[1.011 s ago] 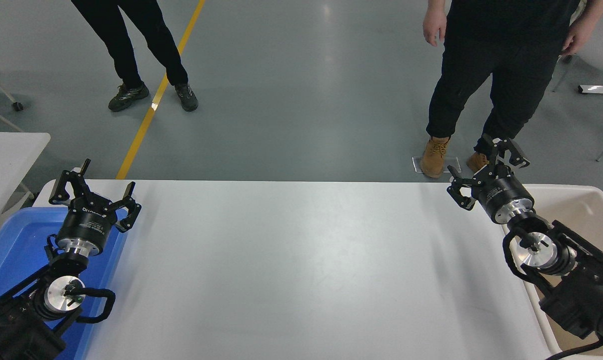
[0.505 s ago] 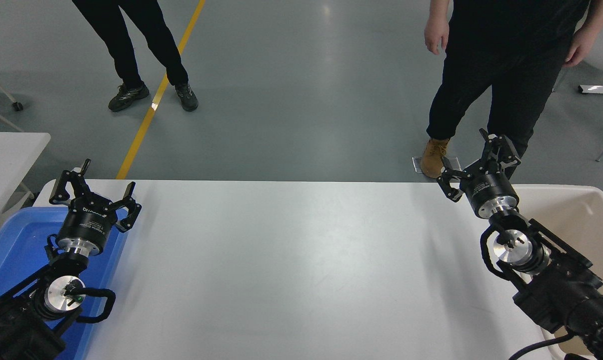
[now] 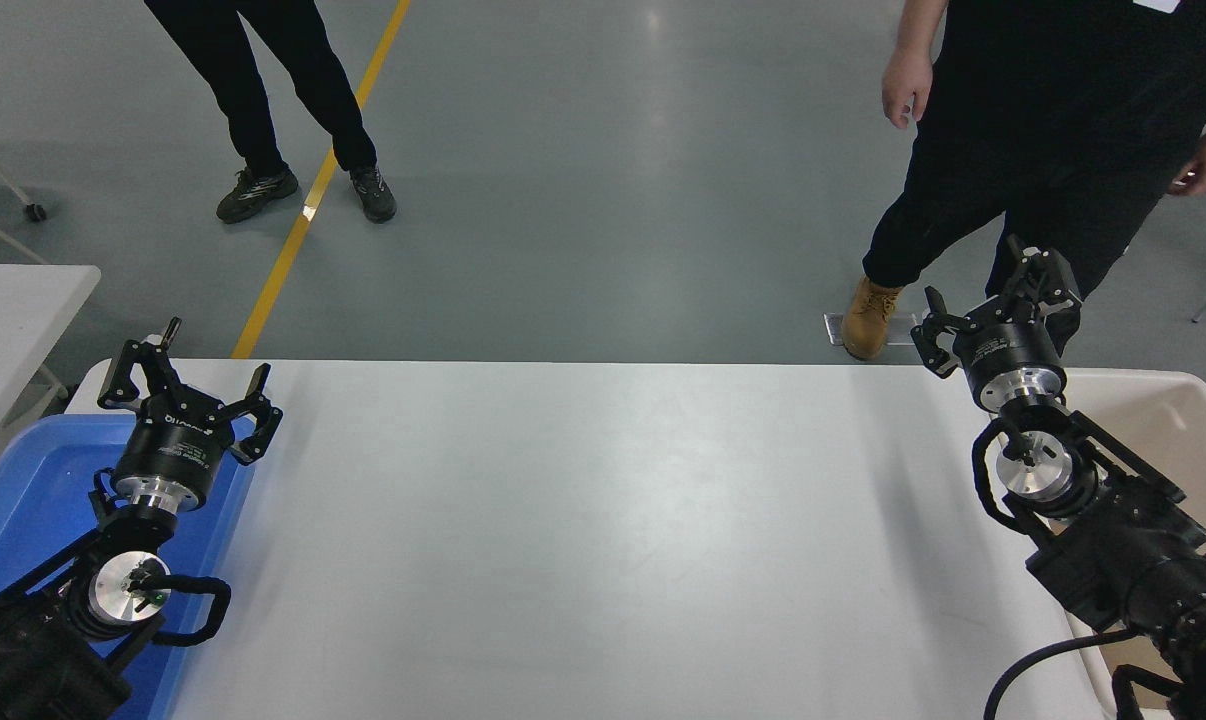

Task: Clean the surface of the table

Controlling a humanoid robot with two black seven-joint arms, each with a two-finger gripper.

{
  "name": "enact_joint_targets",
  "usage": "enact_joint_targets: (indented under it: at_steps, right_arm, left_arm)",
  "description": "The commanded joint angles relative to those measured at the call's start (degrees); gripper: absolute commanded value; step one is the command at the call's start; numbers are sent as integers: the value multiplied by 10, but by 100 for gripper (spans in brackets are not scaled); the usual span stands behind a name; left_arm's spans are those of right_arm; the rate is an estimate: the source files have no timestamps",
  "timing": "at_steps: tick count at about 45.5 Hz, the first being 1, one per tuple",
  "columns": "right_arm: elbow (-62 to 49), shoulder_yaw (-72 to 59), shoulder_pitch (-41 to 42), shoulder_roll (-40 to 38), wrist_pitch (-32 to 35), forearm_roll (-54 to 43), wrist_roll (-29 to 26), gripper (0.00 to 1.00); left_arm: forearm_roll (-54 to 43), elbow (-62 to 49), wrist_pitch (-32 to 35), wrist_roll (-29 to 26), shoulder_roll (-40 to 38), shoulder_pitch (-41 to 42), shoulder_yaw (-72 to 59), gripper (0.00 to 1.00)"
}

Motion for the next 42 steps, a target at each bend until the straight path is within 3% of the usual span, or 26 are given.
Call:
enact_joint_targets:
  at_steps: [1,12,42]
  right_arm:
    - [-5,-4,-22,-8,10,0,3,99]
    - [17,-8,-50,-9,69,0,3,99]
    - [25,-9,-49,-15,74,0,3,99]
  left_arm:
    - [0,0,0,0,0,0,-1,99]
    - [1,0,0,0,0,0,0,99]
    - [0,0,0,0,1,0,-1,99]
